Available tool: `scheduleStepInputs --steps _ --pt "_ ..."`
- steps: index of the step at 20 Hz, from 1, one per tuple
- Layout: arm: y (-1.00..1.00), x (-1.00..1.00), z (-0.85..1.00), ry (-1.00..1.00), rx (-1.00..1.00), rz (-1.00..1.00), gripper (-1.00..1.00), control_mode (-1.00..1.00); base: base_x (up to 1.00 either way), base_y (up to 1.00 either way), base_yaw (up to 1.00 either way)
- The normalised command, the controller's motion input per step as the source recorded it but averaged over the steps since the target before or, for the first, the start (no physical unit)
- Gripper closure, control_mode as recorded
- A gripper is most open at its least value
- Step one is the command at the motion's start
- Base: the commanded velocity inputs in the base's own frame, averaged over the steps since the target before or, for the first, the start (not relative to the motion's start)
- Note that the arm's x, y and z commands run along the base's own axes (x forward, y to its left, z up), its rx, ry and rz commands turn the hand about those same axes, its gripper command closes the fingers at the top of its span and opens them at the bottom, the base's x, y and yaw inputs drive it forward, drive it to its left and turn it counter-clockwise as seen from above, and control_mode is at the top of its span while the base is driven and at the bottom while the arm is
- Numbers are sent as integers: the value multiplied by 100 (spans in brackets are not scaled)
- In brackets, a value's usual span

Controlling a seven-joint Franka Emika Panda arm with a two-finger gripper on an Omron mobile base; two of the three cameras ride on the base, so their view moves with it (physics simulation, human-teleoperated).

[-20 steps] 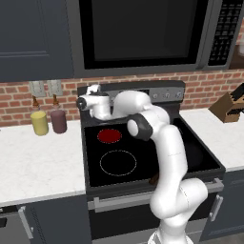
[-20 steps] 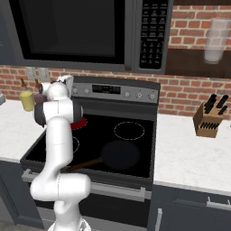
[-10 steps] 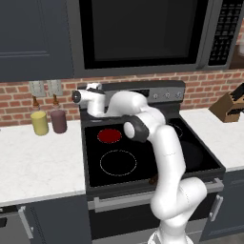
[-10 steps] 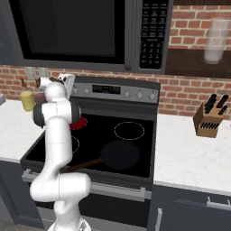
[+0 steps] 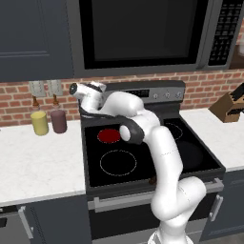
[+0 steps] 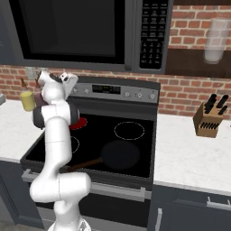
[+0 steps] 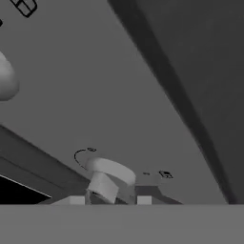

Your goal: Turn off the rear left burner of the stove.

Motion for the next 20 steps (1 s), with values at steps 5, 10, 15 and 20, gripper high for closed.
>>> scheduleStepInputs --steps 5,10,15,20 --pt "-78 -1 -1 0 86 -36 100 -100 0 0 0" --pt "-77 -5 -9 -5 91 -34 100 -100 0 0 0" --pt "-74 0 -10 -16 92 -31 100 -100 0 0 0" --pt "-73 0 -10 -24 95 -30 100 -100 0 0 0"
